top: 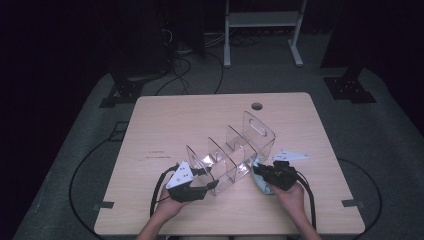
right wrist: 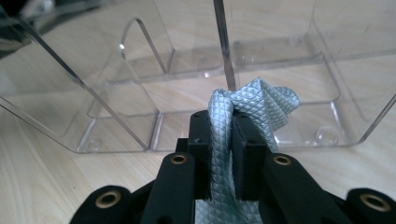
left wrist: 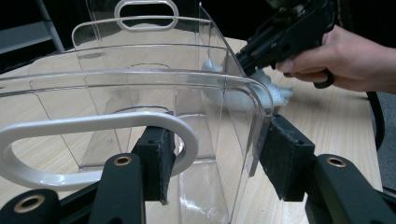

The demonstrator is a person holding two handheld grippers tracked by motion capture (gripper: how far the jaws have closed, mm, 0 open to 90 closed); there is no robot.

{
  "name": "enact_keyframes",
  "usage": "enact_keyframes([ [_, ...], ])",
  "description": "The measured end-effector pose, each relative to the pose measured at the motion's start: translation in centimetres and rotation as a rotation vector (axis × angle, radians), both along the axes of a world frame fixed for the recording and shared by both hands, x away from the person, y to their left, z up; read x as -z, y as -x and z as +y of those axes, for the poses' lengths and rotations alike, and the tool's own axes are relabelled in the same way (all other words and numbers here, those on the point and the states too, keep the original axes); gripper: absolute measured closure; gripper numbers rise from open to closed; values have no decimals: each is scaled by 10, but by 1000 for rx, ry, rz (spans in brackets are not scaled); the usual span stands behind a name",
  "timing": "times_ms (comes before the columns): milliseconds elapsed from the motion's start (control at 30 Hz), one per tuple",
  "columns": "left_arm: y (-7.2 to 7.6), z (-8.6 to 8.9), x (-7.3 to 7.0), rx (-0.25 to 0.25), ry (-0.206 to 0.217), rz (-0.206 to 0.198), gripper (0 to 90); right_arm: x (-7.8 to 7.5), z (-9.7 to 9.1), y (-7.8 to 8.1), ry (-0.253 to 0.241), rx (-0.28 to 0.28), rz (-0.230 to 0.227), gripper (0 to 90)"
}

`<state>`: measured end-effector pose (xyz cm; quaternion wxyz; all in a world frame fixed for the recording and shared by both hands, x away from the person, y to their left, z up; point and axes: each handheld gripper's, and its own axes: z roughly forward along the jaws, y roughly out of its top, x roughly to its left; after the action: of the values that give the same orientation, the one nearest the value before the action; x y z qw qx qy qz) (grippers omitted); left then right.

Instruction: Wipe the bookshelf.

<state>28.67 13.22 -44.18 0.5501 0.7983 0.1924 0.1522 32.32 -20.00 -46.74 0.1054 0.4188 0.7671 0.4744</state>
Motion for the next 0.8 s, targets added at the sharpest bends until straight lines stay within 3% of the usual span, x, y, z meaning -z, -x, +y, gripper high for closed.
enact_keyframes([
  [233, 0, 0, 0, -4, -5, 0, 475, 16, 0, -3, 13, -21, 65, 793],
  [367, 0, 0, 0, -3, -3, -1, 476, 2, 3, 13, 6, -62, 19, 794],
  [433, 0, 0, 0, -3, -3, 0, 475, -7, 11, 27, -37, -124, 2, 794],
  [467, 0, 0, 0, -3, -3, 0, 475, -7, 11, 27, -37, -124, 2, 794],
  [533, 1, 0, 0, -5, -4, -1, 475, -11, 28, 37, -46, -194, -6, 794],
  [600, 1, 0, 0, -5, -5, -2, 475, -14, 40, 42, -37, -231, -21, 794],
  [633, 1, 0, 0, -5, -5, -2, 475, -14, 40, 42, -37, -231, -21, 794],
  [667, 1, 0, 0, -5, -5, -2, 475, -19, 46, 46, -6, -230, -53, 794],
  [800, 0, 0, 0, -3, -3, -3, 475, -26, 43, 46, -31, -204, -78, 794],
])
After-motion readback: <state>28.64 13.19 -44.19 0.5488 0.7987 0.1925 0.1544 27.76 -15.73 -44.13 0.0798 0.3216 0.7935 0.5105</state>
